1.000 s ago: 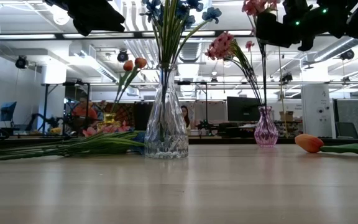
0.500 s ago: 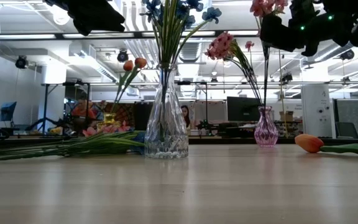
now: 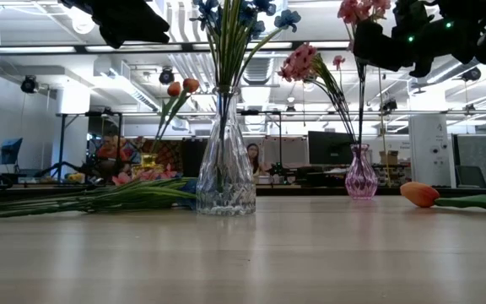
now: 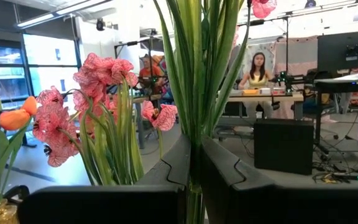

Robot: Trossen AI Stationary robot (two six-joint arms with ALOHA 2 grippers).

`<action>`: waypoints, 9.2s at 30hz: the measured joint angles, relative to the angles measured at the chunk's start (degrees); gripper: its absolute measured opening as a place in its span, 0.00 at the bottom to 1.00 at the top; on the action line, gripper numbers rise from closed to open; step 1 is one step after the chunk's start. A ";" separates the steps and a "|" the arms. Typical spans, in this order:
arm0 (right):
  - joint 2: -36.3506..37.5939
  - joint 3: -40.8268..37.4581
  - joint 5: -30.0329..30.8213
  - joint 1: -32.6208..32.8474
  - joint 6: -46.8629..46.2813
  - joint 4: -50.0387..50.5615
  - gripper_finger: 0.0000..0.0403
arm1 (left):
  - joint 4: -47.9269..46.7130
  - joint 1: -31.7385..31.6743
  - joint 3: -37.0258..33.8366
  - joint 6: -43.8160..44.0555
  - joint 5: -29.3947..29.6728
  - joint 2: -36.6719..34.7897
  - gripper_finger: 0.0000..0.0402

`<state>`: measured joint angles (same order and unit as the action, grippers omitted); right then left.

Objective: Sort flowers into vase by color
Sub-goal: Put the right pink flowers into the pink vase, then put the blue flowers into the transparent vase

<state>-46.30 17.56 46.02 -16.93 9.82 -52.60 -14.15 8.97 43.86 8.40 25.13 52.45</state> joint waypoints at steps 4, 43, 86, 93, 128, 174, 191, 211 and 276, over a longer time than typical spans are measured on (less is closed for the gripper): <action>0.00 0.00 0.01 0.00 0.12 0.02 0.04 | 0.02 -0.01 0.00 -0.02 0.01 0.00 0.36; 0.00 -0.59 0.48 0.02 -0.55 0.02 0.30 | 0.00 0.01 -0.02 -0.04 -0.01 -0.02 0.36; 8.05 6.65 5.15 6.16 -8.90 25.45 0.46 | -0.02 -0.01 -0.02 -0.02 -0.01 0.00 0.36; 7.97 12.91 6.50 6.58 -14.79 39.12 0.46 | 0.00 0.01 -0.02 0.00 -0.05 0.00 0.36; 6.59 18.16 1.15 24.94 -36.34 62.39 0.46 | -0.70 0.51 0.24 6.27 -0.69 3.42 0.36; -10.37 18.16 -51.98 40.06 -70.75 83.62 0.46 | -21.51 20.12 4.13 45.29 -0.24 31.23 0.54; -10.40 18.16 -48.84 40.06 -68.33 83.65 0.46 | -22.74 20.14 4.02 46.21 4.13 38.59 0.63; -10.38 18.14 -47.41 40.06 -67.78 83.65 0.46 | -21.97 20.20 4.07 47.85 4.49 45.11 0.43; -10.38 18.05 -36.54 42.34 -50.79 66.87 0.46 | -42.91 33.24 4.00 62.15 39.58 9.01 0.00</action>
<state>-56.69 35.62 9.48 25.41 -40.96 14.27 -57.06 42.20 47.86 70.55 64.71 61.45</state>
